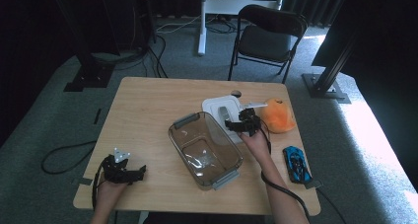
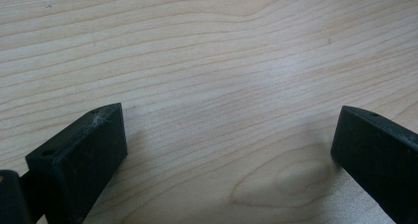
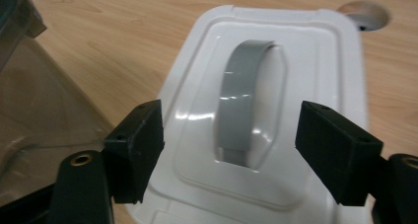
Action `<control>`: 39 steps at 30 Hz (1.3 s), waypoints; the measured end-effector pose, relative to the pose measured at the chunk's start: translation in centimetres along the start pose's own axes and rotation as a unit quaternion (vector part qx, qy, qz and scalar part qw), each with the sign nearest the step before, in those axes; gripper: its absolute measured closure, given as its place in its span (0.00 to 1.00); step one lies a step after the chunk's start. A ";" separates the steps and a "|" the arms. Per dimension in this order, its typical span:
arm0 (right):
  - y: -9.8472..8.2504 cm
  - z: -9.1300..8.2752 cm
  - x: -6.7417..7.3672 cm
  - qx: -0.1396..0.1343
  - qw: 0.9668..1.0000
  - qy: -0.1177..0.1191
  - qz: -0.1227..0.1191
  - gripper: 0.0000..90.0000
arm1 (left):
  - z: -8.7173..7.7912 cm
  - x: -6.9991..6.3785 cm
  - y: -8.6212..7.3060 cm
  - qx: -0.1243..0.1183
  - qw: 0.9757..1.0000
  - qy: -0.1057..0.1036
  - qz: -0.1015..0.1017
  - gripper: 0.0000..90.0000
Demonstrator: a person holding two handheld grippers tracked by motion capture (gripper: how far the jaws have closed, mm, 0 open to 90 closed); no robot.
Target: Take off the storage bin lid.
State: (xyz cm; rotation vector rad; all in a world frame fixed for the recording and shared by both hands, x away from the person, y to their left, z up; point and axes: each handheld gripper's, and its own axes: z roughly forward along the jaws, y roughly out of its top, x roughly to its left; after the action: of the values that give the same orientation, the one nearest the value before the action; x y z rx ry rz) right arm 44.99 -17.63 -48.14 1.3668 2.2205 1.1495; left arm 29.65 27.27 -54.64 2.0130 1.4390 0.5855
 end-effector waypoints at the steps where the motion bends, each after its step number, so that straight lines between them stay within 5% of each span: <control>1: 0.0 -0.3 -0.1 -0.004 1.000 -0.001 0.003 0.26 | 0.0 0.0 0.0 0.000 1.000 0.000 0.000 0.01; 12: -0.2 -2.8 -1.1 -0.025 1.000 -0.005 0.006 0.15 | 0.0 0.0 0.0 0.000 1.000 0.000 0.000 0.01; 23: -0.9 -5.0 -3.0 -0.039 0.997 -0.063 0.027 0.14 | 0.0 0.0 0.0 -0.001 1.000 0.002 -0.003 0.01; 39: -1.7 -7.4 -6.0 -0.041 0.993 -0.099 0.053 0.14 | 0.1 -0.1 0.1 0.000 1.000 0.004 -0.004 0.01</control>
State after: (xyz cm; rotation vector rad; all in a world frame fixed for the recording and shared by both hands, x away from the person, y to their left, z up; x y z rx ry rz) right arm 42.55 -26.65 -45.68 1.5097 1.9623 1.0760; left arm 29.71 27.20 -54.65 2.0062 1.4492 0.5907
